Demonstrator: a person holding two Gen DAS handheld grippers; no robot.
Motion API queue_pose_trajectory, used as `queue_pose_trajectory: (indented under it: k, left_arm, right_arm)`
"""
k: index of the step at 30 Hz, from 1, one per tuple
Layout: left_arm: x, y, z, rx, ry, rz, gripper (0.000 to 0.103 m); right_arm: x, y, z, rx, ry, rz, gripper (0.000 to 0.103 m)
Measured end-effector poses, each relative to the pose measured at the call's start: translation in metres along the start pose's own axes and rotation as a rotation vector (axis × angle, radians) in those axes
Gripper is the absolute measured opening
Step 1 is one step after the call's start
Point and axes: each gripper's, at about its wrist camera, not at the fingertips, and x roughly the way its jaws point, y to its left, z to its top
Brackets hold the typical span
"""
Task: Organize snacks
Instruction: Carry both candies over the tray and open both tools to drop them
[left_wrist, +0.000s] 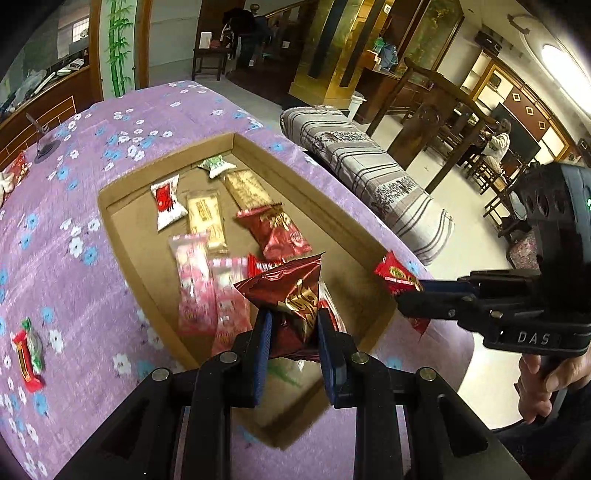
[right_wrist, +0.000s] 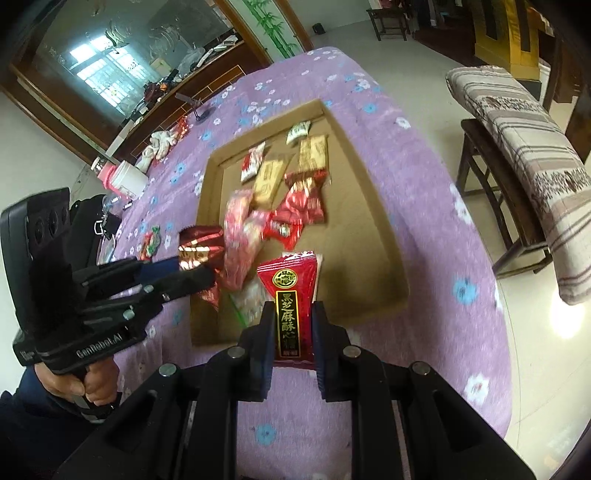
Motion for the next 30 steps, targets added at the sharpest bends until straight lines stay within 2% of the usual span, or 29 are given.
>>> queue_pose_trajectory:
  k: [6,12,30]
  left_arm:
    - [0.012,0.016,0.02,-0.041,-0.005,0.033,0.024]
    - [0.023,0.042,0.037,-0.086,-0.014,0.066,0.024]
    - [0.052,0.119,0.063,-0.242,-0.028,0.108,0.024]
  right_arm:
    - [0.01,0.002,0.037,-0.023,-0.005,0.024,0.017]
    - [0.036,0.004,0.075,-0.013,0.028,0.048,0.017]
    - [0.101,0.019,0.149,-0.014,0.08,0.031,0.017]
